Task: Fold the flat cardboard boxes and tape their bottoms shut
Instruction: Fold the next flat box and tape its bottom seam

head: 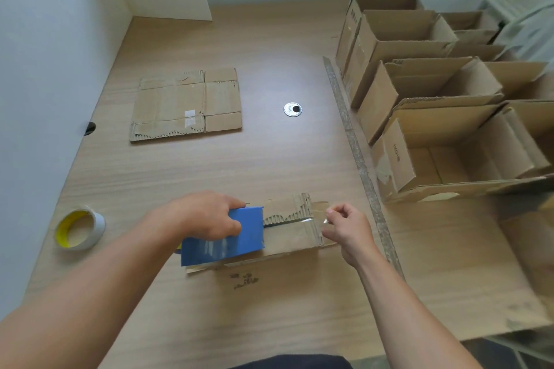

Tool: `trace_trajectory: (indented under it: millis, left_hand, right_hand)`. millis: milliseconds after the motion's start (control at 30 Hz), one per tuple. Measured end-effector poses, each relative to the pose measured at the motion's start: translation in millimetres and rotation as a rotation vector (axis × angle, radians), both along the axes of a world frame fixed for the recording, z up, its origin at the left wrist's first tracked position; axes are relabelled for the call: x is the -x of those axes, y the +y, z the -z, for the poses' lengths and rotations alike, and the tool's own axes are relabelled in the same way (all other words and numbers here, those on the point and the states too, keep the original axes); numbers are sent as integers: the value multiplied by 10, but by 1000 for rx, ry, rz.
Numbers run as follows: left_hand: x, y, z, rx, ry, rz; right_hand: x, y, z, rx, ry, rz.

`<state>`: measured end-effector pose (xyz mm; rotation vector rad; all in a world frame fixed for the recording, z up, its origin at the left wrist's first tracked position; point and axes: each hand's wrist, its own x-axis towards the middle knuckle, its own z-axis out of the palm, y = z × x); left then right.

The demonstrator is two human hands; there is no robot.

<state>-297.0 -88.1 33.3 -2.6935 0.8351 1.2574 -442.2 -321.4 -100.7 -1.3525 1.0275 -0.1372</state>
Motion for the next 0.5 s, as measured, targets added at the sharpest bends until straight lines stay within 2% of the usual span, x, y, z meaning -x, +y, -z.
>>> trace_trajectory:
  millis: [233,500]
  left_hand:
    - [-43,-63,28,-43,-9,-21]
    - [-18,-78,12,-48,-14,-32]
  right_hand:
    - [-45,7,107,15,62,-14]
    - [-46,97,98,155,183,-266]
